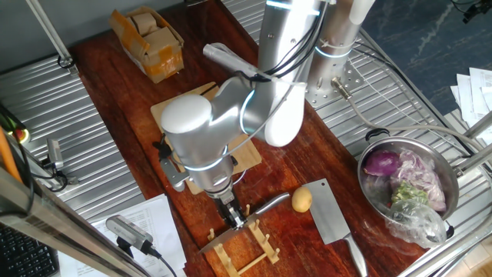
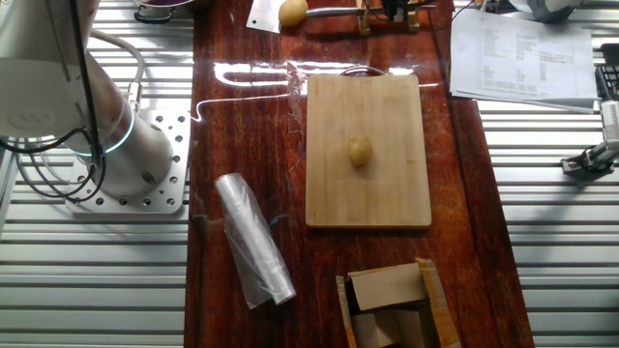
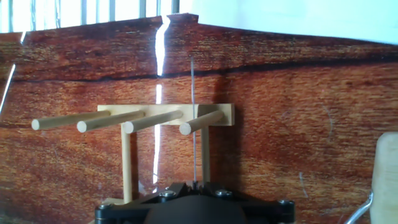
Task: Chop the potatoes
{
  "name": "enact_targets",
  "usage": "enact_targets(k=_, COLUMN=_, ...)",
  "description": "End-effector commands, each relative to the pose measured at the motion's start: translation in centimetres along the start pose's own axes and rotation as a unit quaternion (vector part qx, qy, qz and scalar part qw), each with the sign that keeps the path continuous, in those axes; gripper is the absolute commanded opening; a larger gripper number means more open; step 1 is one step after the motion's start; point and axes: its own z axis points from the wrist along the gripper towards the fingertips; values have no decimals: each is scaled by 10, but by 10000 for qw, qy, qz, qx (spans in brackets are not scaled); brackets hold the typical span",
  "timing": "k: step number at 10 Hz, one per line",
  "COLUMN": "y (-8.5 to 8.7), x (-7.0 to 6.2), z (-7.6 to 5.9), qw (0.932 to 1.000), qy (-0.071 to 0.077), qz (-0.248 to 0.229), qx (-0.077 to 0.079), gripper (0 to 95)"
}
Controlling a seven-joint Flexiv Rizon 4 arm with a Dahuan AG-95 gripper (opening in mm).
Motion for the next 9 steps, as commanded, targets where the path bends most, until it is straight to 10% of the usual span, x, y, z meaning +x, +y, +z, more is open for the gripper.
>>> enact_targets(k=1, y=2, x=0, z=-5, qw=10000, qy=18, qz=7, qx=26, gripper=0)
enact_targets(k=9, y=3, x=-1, z=-7, qw=10000, qy=40, qz=36, qx=84, gripper=0)
